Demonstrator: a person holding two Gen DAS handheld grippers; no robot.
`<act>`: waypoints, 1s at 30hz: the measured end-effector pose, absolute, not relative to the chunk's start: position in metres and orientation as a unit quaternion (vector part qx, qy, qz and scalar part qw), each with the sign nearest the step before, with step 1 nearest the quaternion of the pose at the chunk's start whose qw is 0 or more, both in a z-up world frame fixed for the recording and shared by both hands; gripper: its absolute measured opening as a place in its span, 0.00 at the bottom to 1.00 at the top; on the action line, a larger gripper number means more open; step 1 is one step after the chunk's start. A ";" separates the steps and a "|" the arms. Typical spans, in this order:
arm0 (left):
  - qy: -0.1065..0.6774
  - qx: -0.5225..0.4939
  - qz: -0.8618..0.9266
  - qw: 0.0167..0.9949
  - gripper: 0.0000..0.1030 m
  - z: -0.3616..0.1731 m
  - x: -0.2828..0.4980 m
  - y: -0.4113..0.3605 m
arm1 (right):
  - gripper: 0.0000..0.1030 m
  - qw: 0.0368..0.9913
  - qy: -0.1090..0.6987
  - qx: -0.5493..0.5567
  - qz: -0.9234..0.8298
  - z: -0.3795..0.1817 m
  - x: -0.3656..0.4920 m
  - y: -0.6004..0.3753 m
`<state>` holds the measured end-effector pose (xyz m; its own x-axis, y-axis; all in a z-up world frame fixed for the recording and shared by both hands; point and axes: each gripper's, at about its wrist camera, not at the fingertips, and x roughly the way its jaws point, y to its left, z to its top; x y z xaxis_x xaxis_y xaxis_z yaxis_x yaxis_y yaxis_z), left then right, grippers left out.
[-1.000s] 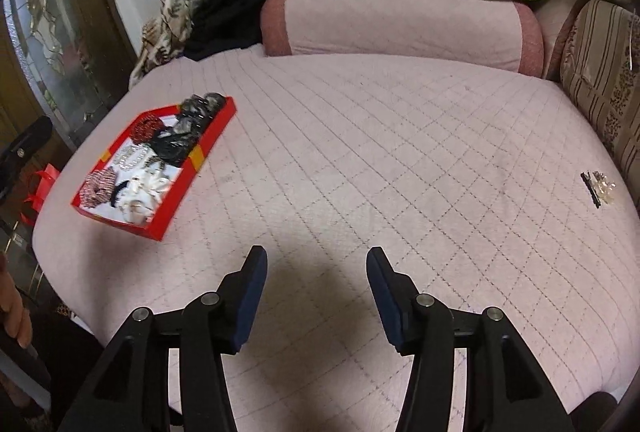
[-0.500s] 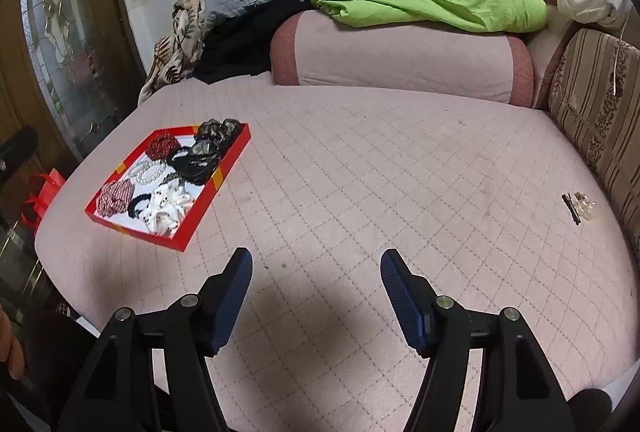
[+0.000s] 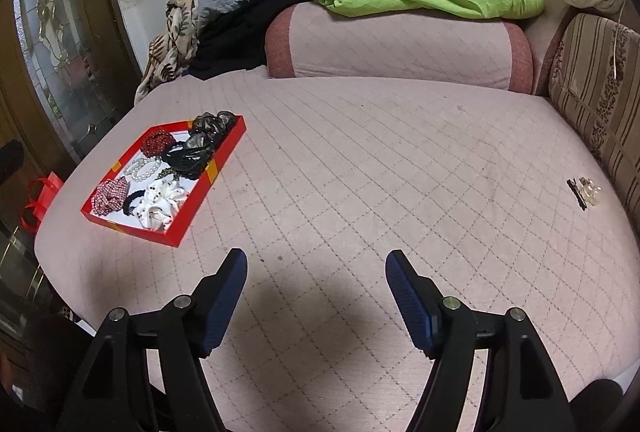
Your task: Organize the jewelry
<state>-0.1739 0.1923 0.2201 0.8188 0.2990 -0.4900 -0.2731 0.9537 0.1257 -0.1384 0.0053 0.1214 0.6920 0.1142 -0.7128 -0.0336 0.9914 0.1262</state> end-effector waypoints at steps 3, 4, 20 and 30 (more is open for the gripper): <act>0.269 0.025 0.150 0.951 1.00 0.214 -0.171 0.192 | 0.74 0.917 0.394 0.055 0.034 0.119 -0.137 0.002; 0.272 0.022 0.148 0.951 1.00 0.211 -0.171 0.193 | 0.74 0.917 0.393 0.055 0.030 0.119 -0.137 0.001; 0.302 -0.045 0.151 0.940 1.00 0.187 -0.174 0.238 | 0.79 0.926 0.373 -0.027 0.049 0.155 -0.146 0.057; 0.312 -0.059 0.179 0.931 1.00 0.178 -0.175 0.265 | 0.82 0.927 0.369 -0.049 0.044 0.156 -0.143 0.098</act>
<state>-0.1749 0.2647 0.1780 0.7418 0.2959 -0.6018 -0.3701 0.9290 0.0006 -0.1427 0.0984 0.1560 0.7234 0.0453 -0.6889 -0.1180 0.9913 -0.0586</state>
